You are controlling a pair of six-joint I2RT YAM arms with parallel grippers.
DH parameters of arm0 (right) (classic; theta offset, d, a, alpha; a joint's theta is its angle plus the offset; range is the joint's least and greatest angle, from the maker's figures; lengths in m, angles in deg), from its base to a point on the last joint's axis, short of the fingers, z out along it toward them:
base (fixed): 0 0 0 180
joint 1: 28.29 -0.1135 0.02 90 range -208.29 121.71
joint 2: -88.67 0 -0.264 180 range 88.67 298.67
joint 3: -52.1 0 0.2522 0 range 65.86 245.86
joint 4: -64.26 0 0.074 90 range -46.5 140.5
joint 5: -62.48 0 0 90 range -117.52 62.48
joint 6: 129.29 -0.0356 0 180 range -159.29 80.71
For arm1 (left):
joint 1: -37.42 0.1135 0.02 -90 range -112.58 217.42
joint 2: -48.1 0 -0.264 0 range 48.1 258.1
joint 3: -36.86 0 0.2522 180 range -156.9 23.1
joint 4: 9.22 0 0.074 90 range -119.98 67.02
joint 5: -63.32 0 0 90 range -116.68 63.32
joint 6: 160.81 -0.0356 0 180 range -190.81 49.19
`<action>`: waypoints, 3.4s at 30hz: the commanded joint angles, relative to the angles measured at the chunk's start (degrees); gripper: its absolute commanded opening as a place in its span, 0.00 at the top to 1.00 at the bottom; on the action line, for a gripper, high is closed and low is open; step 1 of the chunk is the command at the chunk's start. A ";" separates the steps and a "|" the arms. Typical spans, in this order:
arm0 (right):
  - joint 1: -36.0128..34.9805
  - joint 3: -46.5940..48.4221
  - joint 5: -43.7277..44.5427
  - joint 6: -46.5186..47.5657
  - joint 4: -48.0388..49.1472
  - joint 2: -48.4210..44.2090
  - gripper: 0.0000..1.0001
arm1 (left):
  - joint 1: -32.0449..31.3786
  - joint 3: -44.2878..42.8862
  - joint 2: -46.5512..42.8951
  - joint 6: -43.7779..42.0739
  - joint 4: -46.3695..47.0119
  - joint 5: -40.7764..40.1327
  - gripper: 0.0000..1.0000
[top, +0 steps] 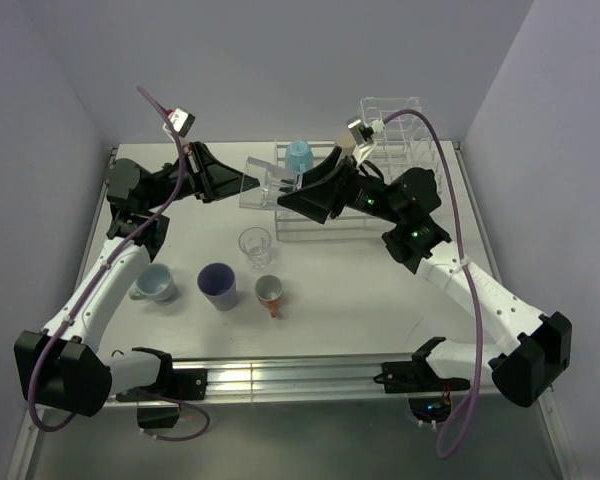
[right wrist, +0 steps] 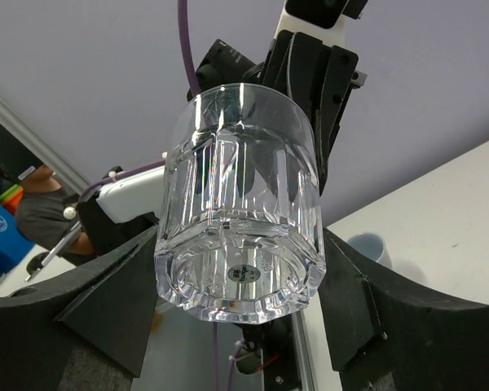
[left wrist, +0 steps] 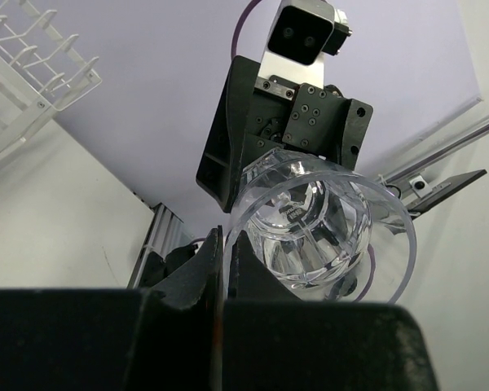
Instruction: Load the cups into the dish rack
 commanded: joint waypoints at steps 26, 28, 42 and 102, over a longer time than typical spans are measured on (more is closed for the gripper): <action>6.24 3.06 5.24 5.26 -13.83 -4.75 1.00 | 5.04 -7.05 -3.38 -14.36 -18.76 -7.79 0.49; 6.95 3.68 5.94 6.23 -16.03 -4.92 1.00 | 7.33 -8.11 -3.38 -16.72 -23.83 -9.02 0.49; 8.88 35.47 40.82 29.70 -65.69 14.04 1.00 | 14.11 -12.07 -0.30 -37.56 -56.82 -33.11 0.50; 0.97 64.94 52.44 33.04 -78.62 61.96 0.37 | 14.11 -1.52 -1.27 -45.66 -57.79 -39.09 0.51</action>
